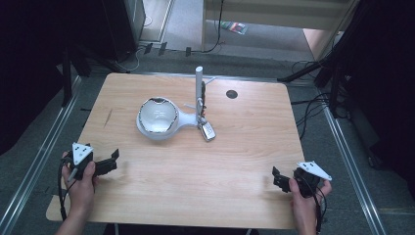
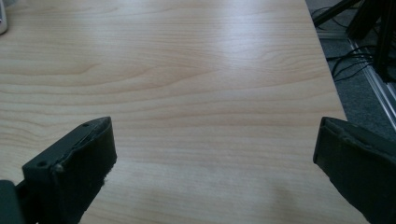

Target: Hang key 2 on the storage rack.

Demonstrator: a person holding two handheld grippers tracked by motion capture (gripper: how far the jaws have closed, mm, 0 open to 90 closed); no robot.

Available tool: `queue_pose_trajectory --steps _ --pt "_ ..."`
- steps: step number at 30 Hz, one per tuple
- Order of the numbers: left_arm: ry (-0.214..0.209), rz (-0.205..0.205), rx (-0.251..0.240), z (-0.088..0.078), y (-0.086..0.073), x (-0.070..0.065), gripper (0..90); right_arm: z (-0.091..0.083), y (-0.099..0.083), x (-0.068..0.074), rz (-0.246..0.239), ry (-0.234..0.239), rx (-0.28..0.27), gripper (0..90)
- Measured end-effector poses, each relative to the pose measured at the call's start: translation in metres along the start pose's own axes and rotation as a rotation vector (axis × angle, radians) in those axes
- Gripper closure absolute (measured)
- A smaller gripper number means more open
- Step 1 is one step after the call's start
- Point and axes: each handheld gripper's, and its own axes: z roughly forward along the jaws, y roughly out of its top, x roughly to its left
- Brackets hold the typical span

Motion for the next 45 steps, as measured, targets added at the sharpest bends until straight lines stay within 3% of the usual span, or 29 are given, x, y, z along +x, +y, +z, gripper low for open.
queue_pose_trajectory --steps 16,22,26,33,45 --pt "0.002 0.006 -0.001 0.000 0.000 0.000 0.0 -0.017 -0.017 -0.022 0.021 -0.031 -0.007 0.0" --pt "0.000 0.000 0.000 0.000 0.000 0.000 0.0 -0.022 -0.022 -0.026 0.017 -0.029 -0.013 0.0" --pt "-0.001 -0.002 0.001 0.000 0.000 0.000 0.0 -0.026 -0.026 -0.030 0.041 -0.020 -0.040 0.0" --pt "-0.002 -0.005 0.006 0.001 0.000 0.001 0.0 -0.025 -0.026 -0.028 0.058 -0.024 -0.045 0.0" --pt "-0.001 -0.007 0.013 0.001 0.001 0.001 0.0 -0.022 -0.026 -0.027 0.046 -0.025 -0.032 0.0"
